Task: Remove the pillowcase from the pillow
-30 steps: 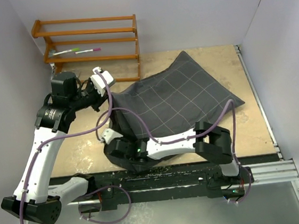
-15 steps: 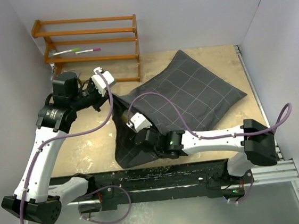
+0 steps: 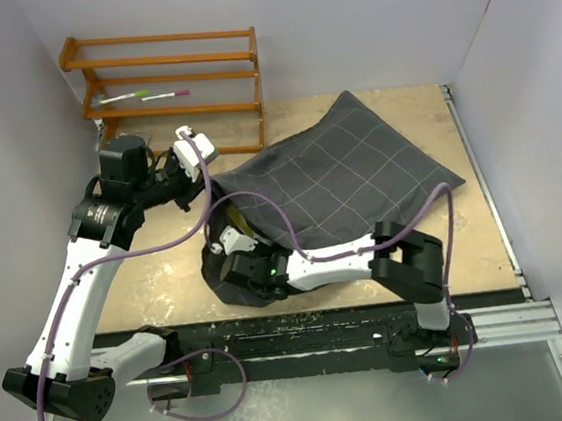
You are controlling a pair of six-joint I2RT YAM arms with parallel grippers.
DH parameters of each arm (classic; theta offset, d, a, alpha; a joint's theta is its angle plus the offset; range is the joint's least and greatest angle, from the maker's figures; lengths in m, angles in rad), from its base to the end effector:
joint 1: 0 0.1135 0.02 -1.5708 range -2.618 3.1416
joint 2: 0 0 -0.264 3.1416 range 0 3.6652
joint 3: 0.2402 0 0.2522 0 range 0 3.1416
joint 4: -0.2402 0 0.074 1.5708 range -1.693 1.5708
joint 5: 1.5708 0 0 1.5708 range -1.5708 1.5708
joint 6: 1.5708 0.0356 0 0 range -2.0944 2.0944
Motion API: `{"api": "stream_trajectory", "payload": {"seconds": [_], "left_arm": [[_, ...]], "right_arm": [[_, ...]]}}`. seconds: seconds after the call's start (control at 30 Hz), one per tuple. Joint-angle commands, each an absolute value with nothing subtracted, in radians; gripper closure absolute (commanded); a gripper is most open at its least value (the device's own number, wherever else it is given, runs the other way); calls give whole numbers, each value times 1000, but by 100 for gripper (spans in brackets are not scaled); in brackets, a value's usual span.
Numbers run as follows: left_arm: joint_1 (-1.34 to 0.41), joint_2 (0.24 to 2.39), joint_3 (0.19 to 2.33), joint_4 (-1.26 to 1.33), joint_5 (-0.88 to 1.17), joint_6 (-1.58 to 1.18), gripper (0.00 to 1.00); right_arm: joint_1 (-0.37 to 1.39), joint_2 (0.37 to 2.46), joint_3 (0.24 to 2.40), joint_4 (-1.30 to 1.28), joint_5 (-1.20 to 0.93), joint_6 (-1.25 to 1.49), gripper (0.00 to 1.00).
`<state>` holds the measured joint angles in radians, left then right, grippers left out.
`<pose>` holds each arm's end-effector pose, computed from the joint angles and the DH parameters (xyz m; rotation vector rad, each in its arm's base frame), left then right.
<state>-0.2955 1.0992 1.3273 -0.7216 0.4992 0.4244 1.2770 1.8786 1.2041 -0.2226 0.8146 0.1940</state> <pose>0.2034 -0.0797 0.4127 0.9912 1.7673 -0.4325 0.1378 0.3660 0.1821 -0.8175 1.9800 -0.1799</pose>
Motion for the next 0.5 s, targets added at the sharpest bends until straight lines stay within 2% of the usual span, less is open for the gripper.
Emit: {"api": "stream_trajectory", "payload": {"seconds": [0.0, 0.2, 0.3, 0.33, 0.43, 0.47], "left_arm": [[-292, 1071, 1402, -666, 535, 391, 100], [-292, 1072, 1430, -684, 533, 391, 100], [-293, 1074, 1447, -695, 530, 391, 100], [-292, 1075, 1452, -696, 529, 390, 100], [-292, 1075, 1467, -702, 521, 390, 100], [-292, 1075, 1471, -703, 516, 390, 100]], "right_arm": [[1272, 1969, 1299, -326, 941, 140, 0], [1242, 2041, 1352, -379, 962, 130, 1], [1199, 2017, 1330, -384, 953, 177, 10], [1188, 2000, 1321, -377, 953, 185, 18], [1156, 1939, 1298, -354, 945, 202, 58], [1148, 1914, 1297, -345, 936, 201, 67]]}}
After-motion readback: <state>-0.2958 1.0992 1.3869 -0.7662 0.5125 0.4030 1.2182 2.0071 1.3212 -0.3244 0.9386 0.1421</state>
